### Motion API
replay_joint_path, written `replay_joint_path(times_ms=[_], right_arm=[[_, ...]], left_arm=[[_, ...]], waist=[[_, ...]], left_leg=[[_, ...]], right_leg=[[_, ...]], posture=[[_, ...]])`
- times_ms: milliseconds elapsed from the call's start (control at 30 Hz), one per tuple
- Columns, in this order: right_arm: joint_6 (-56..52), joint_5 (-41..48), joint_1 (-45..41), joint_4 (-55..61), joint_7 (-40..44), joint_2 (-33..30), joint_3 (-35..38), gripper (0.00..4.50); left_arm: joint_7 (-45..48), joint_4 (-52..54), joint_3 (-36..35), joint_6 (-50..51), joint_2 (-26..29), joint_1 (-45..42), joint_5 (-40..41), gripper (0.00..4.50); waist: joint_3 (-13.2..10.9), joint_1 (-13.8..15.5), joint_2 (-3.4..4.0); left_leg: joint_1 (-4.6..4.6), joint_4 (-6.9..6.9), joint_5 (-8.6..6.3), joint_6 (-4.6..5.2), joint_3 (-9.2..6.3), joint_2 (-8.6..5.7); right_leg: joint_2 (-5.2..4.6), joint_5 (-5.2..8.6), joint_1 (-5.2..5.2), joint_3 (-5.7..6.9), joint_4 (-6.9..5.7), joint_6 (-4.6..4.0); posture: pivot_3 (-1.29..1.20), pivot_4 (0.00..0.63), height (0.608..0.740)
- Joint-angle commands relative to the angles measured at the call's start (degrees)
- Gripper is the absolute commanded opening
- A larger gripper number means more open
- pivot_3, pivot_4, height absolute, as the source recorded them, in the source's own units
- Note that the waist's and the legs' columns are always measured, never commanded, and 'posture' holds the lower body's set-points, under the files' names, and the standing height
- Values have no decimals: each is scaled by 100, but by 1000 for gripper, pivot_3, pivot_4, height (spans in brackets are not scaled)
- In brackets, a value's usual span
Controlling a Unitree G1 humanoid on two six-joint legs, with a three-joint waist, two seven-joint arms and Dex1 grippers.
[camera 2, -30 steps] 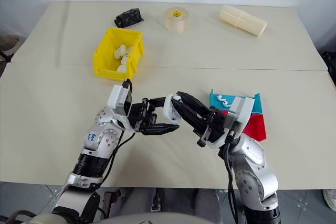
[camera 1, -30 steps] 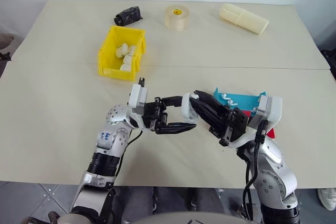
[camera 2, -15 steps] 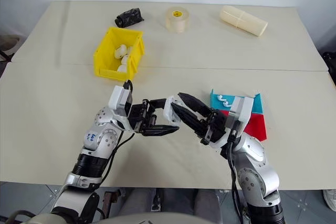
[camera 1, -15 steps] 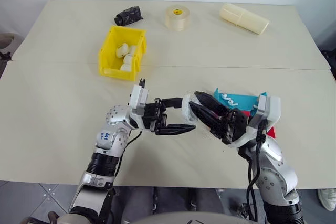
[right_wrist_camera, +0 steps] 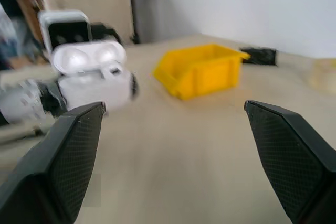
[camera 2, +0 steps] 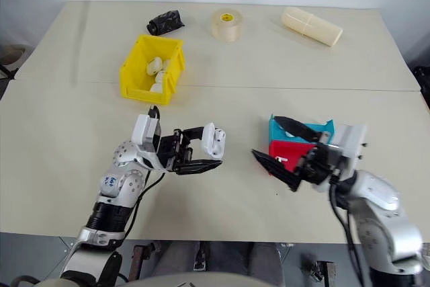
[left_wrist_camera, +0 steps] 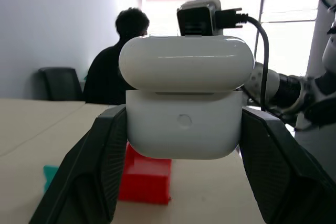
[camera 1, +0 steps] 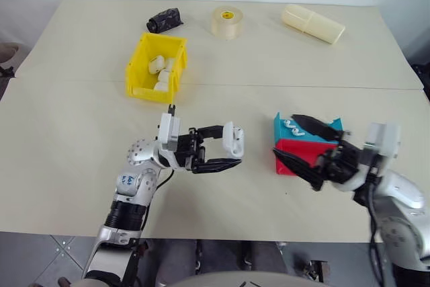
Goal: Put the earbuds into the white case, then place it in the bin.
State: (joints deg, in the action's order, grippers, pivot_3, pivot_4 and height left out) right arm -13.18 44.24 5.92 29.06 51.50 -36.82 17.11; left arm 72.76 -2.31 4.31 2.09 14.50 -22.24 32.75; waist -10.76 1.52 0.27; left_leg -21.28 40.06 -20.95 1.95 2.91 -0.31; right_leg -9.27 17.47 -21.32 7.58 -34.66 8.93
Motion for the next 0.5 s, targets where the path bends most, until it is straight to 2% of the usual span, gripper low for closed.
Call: replay_joint_path(times_ms=[33, 133, 267, 400, 500], right_arm=[[415, -197, 332, -374, 706, -387, 711, 4452], [713, -400, 610, -989, 1325, -731, 1148, 4452], [1114, -814, 664, -1958, 1951, -1180, 1358, 4452], [867, -1080, 274, -2240, 1945, -1557, 1111, 4452], [-51, -1293, -368, -2054, 1522, -2032, 594, 4452]], left_arm=[[-50, 132, -58, -364, 25, 138, -160, 2782], [-113, 147, -30, -574, 19, 226, -289, 2782], [-360, 141, 3, -754, -113, 270, -417, 2782], [-527, 167, 67, -860, -237, 301, -473, 2782], [-600, 177, 141, -920, -305, 322, -524, 2782]], waist=[[0, 5, 0], [0, 8, 0], [0, 2, -1], [0, -6, 2], [1, -35, 8]], left_leg=[[1, 1, 0, 1, 0, -1], [5, 1, 0, 1, -1, 0], [11, 1, 0, 1, 0, 1], [16, 2, 1, 1, -3, 7], [20, 3, 1, 1, 3, 10]], right_leg=[[0, 0, 3, 0, 0, 0], [-1, 0, 8, 0, 2, 0], [-1, 0, 15, 1, 4, 1], [0, 0, 19, 3, 3, 0], [-1, 0, 20, -1, 2, 1]], posture=[[0, 150, 740], [0, 150, 740], [0, 150, 740], [0, 150, 740], [0, 150, 740]])
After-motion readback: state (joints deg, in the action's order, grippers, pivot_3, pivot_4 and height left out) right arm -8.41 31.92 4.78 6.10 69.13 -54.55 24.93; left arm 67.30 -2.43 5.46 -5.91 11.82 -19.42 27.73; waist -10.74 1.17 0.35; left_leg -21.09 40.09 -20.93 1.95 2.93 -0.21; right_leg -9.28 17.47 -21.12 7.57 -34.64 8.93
